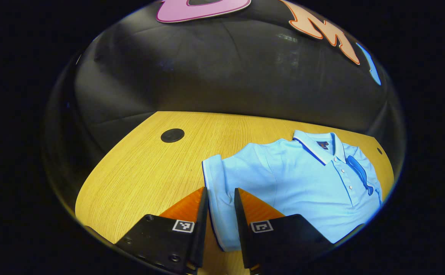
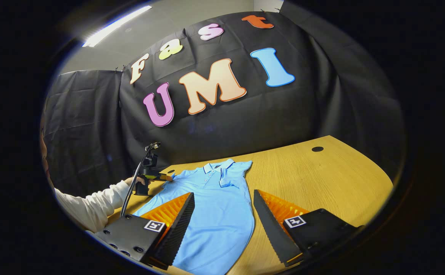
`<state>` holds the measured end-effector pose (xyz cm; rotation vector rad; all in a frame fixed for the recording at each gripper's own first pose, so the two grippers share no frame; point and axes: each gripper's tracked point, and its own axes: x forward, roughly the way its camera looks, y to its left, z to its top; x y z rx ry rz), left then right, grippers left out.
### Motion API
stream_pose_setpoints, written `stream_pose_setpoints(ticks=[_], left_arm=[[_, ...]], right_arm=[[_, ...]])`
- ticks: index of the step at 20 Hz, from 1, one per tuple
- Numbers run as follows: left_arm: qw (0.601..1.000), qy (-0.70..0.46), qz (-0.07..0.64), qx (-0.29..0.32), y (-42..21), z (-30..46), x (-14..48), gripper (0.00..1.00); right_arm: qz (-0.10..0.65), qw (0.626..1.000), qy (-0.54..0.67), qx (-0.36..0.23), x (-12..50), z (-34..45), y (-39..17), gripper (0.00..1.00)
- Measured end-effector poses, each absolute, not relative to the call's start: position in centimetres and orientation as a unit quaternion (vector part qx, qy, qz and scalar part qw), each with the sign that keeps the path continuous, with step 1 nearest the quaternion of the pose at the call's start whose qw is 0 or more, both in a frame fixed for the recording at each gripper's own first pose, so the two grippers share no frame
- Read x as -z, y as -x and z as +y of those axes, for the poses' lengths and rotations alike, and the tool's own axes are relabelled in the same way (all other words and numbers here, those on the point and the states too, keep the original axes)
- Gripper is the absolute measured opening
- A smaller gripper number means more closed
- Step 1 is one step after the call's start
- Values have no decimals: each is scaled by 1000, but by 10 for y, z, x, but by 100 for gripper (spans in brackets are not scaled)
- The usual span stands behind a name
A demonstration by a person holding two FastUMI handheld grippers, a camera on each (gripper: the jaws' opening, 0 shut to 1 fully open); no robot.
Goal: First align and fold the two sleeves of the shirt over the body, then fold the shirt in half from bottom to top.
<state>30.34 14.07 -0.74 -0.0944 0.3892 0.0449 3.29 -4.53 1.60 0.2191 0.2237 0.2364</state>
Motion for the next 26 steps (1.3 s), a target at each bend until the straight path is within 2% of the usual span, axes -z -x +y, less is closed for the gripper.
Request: stream_pose_setpoints(ticks=[1, 2, 4, 5, 9, 11, 17, 23, 26], left_arm=[[980, 50, 192, -17, -304, 138, 7, 34], [980, 53, 193, -14, -303, 137, 7, 19], [979, 50, 197, -15, -304, 136, 7, 5], [979, 47, 200, -19, -303, 137, 7, 3], [974, 19, 226, -29, -295, 134, 5, 0], [976, 20, 214, -31, -294, 127, -11, 0], [986, 12, 168, 20, -296, 66, -60, 0], [980, 3, 174, 98, -304, -17, -54, 0], [976, 0, 186, 114, -312, -39, -41, 0]], right_arm=[[112, 981, -108, -117, -14, -46, -32, 97], [114, 981, -107, -118, -14, -45, -32, 97], [115, 980, -106, -119, -13, -43, -32, 97], [115, 981, -105, -119, -12, -42, -32, 97], [116, 981, -103, -119, -10, -42, -32, 97], [116, 981, -101, -120, -9, -40, -32, 97], [122, 980, -98, -124, -4, -36, -32, 97], [127, 979, -94, -126, 2, -32, -33, 97], [131, 980, -90, -121, 5, -35, -35, 97]])
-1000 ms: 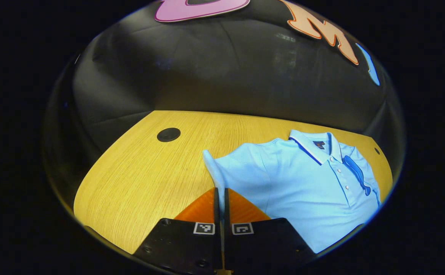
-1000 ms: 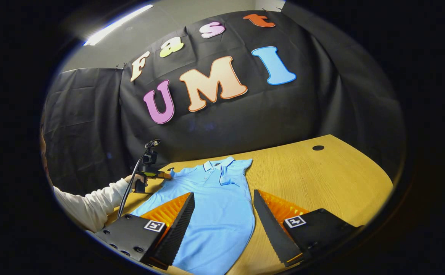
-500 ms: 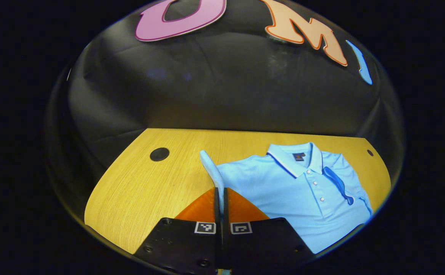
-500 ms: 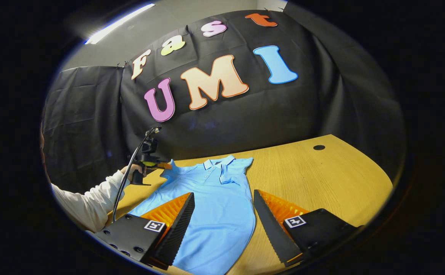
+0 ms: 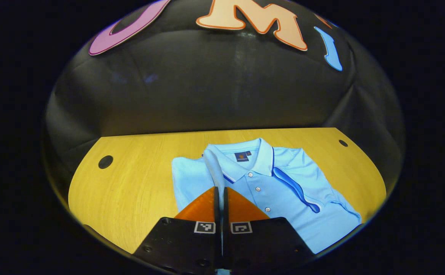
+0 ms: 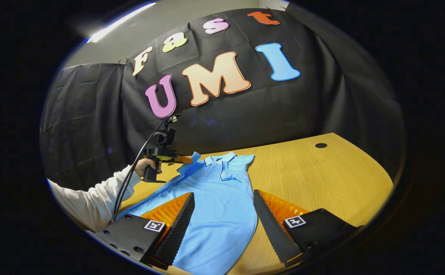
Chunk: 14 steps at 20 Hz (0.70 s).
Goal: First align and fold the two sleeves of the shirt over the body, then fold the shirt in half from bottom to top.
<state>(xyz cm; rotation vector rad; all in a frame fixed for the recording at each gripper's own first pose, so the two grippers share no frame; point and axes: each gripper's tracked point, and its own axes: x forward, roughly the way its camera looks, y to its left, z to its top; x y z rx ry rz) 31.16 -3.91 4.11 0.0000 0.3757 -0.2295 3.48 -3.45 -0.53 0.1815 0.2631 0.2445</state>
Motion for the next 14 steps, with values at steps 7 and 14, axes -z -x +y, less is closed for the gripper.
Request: stream_pose_setpoints(ticks=[7, 14], left_arm=[[973, -35, 197, 118, -299, -37, -31, 56], [967, -27, 205, 149, -209, -29, -36, 99]], right_arm=[[142, 978, -85, -125, 15, -28, -37, 97], [150, 977, -72, -134, 20, -17, -28, 97]])
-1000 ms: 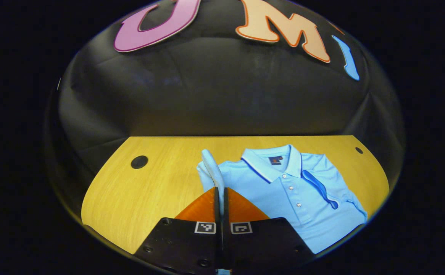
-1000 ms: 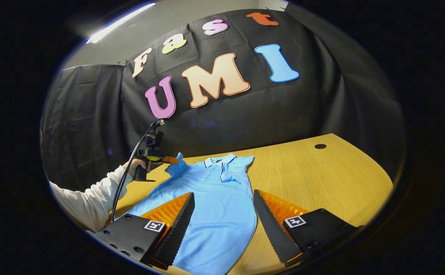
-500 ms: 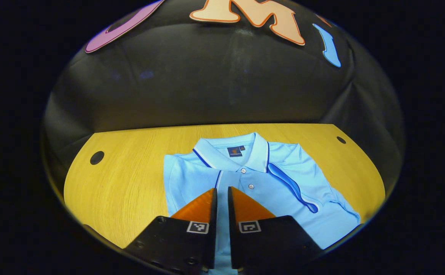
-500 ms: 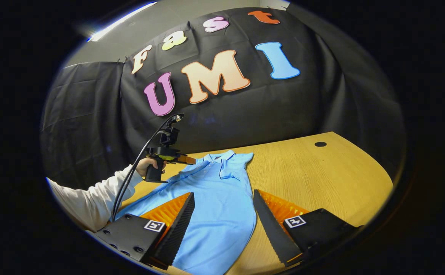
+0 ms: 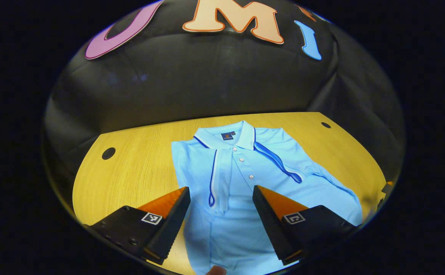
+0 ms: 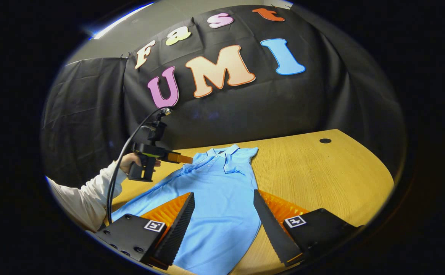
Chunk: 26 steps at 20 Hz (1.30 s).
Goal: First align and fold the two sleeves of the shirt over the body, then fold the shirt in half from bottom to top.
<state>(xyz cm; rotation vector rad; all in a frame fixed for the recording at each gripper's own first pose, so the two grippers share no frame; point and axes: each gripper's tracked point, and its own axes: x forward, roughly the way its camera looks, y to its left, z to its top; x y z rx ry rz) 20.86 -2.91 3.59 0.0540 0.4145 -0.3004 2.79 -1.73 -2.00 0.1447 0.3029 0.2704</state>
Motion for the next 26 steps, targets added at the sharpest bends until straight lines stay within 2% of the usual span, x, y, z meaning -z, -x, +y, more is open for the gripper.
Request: stream_pose_setpoints(ticks=[7, 14, 21, 26], left_arm=[[966, -51, 193, 167, -80, -9, -30, 99], [964, -16, 215, 155, 29, 16, 22, 97], [966, -11, 218, 141, 88, 27, 62, 97], [964, -24, 227, 136, 101, 29, 86, 97]], right_arm=[[187, 972, -41, -136, 43, -11, 15, 97], [223, 966, 6, -134, 73, 3, 61, 98], [246, 961, 19, -122, 97, 2, 89, 98], [260, 958, 4, -117, 115, 0, 91, 98]])
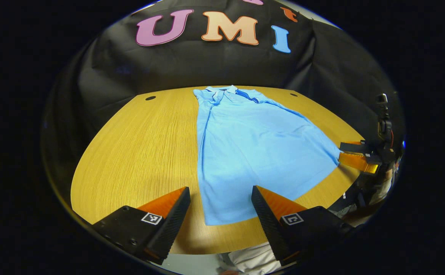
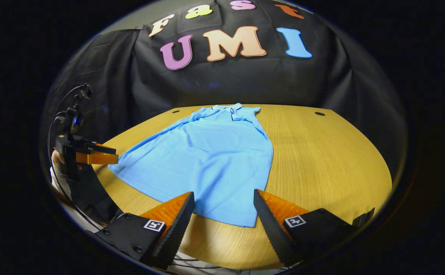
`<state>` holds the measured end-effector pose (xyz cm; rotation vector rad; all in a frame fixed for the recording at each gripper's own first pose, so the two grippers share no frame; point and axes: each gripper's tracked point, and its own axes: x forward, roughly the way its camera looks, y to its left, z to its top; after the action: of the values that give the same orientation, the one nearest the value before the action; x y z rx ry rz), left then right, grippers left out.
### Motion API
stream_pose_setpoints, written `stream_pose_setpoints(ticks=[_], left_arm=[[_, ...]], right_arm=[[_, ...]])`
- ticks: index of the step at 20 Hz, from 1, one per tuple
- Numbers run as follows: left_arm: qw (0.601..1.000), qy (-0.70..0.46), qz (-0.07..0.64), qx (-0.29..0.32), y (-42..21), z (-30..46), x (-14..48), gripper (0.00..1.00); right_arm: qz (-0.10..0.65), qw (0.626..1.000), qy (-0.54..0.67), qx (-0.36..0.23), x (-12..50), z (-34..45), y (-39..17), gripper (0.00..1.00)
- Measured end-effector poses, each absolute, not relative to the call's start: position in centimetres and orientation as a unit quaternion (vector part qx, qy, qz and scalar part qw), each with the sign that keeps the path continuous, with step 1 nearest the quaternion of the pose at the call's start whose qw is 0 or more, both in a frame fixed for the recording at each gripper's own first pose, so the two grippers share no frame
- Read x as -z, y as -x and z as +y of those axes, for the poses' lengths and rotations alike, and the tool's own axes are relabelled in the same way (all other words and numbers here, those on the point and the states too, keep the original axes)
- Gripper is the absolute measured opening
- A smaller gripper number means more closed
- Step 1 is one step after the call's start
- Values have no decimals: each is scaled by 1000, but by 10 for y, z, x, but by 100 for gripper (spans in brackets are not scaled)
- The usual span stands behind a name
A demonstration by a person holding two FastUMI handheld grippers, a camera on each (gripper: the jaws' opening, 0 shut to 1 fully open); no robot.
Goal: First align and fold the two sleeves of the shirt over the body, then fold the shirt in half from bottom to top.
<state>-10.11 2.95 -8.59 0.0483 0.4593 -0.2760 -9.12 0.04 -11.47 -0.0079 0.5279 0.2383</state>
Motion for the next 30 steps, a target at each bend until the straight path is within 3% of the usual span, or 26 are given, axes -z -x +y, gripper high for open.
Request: stream_pose_setpoints(ticks=[9, 11, 12, 14, 17, 18, 19, 21, 24, 25, 30], left_arm=[[963, -32, 234, 131, 106, 23, 100, 96], [962, -35, 229, 143, 107, 15, 99, 87], [962, -35, 227, 146, 107, 12, 99, 77], [961, -34, 224, 156, 106, 5, 99, 63], [960, -19, 223, 167, 104, -4, 98, 32], [960, -16, 224, 169, 104, -6, 98, 16], [959, -19, 225, 171, 105, -6, 98, 9], [960, -22, 220, 170, 105, -6, 96, 6], [960, -21, 215, 179, 105, -8, 97, 4], [960, -26, 210, 183, 106, -9, 97, 2], [960, -40, 195, 198, 107, -13, 97, 0]], right_arm=[[248, 961, 20, -116, 117, 3, 90, 98], [247, 961, 22, -119, 118, 5, 89, 98], [248, 961, 19, -124, 117, 8, 90, 98], [249, 959, 13, -134, 119, 13, 89, 88], [253, 955, -4, -154, 121, 25, 92, 59], [256, 953, -12, -161, 122, 30, 93, 48], [260, 951, -21, -166, 121, 31, 94, 35], [262, 950, -33, -165, 121, 32, 94, 17], [256, 952, -29, -164, 119, 33, 93, 12], [258, 952, -30, -163, 121, 34, 93, 3], [251, 955, -29, -156, 118, 33, 92, 3]])
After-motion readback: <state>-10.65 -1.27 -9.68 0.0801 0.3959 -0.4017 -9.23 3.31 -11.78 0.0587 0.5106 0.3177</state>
